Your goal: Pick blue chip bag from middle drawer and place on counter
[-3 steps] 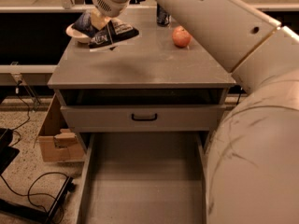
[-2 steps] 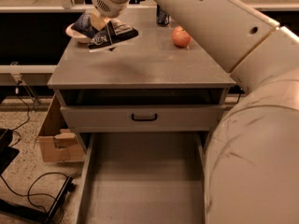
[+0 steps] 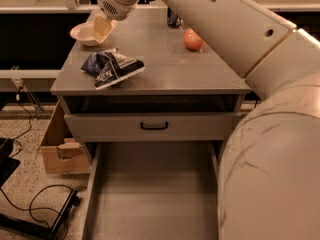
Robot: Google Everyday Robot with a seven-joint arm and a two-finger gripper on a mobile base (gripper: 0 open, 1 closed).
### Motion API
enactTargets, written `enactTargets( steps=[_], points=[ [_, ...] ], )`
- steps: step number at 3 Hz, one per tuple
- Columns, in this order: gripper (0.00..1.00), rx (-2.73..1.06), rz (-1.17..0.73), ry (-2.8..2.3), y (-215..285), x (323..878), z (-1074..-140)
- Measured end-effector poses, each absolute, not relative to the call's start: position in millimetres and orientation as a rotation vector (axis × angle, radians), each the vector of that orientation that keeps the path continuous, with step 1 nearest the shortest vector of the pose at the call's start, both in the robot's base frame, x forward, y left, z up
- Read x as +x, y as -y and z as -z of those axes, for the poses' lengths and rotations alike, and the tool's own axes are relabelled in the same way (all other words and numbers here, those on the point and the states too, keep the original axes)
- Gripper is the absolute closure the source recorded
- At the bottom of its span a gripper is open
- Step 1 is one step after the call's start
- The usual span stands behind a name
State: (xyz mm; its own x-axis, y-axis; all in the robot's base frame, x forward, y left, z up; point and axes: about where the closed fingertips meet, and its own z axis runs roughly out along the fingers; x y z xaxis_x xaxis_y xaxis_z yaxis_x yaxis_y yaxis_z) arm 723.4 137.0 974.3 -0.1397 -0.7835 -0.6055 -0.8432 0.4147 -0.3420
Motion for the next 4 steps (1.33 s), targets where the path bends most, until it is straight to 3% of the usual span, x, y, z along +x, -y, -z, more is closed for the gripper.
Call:
enactTargets(
  steps=[1, 3, 4],
  points=[
    [0.00, -1.385, -0.104, -1.932, -138.3, 723.4, -972.5],
    [0.00, -1.328, -0.019, -1.944, -110.7, 714.3, -1016.1],
    [0.00, -1.146, 0.132, -1.948, -47.5, 692.9, -1081.5]
  ],
)
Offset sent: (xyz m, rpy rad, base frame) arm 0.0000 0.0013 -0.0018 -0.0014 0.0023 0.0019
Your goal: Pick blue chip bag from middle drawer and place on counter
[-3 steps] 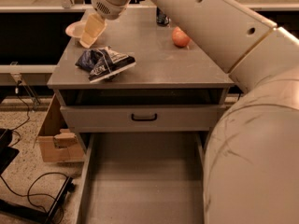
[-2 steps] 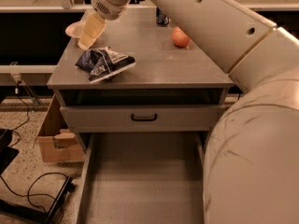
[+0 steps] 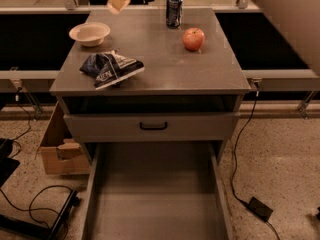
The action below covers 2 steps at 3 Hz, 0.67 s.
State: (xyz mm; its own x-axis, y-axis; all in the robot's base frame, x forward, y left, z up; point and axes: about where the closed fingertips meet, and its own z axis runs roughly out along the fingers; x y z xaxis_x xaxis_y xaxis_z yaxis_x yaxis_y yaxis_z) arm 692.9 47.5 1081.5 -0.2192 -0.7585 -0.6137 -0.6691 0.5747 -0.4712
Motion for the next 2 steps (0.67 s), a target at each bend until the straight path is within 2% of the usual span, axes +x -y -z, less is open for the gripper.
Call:
enactTargets(
  steps=[1, 2],
  points=[
    [0.00, -0.910, 0.254, -2.040, 31.1, 658.0, -1098.6],
    [0.00, -0.672, 0.265, -2.171, 92.8, 644.6, -1068.4]
  ],
)
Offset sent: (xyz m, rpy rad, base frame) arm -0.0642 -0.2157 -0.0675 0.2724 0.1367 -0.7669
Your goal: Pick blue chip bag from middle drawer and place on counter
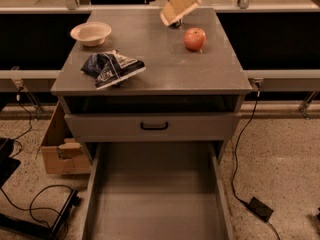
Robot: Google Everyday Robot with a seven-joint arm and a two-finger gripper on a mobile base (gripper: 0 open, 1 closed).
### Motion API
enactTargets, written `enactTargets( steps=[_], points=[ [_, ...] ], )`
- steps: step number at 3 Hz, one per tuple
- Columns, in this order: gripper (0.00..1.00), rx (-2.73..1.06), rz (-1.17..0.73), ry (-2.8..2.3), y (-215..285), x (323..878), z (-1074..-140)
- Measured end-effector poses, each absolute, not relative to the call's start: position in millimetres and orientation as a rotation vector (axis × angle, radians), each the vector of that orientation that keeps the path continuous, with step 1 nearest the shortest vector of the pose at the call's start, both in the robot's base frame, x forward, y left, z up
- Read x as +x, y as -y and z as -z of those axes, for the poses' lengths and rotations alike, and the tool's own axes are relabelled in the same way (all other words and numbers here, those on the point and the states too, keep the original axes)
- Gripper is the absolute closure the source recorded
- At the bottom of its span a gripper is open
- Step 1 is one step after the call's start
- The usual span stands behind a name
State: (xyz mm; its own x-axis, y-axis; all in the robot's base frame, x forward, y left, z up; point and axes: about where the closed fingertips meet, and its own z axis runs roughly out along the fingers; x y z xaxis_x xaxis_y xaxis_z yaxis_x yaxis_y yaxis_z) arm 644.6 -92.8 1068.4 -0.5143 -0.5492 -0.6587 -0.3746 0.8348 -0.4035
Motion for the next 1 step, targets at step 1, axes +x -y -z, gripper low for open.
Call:
enactTargets(
  steps=[1],
  points=[
    [0.00, -0.437, 0.226, -2.274, 138.3, 634.1, -1023.0]
  ],
)
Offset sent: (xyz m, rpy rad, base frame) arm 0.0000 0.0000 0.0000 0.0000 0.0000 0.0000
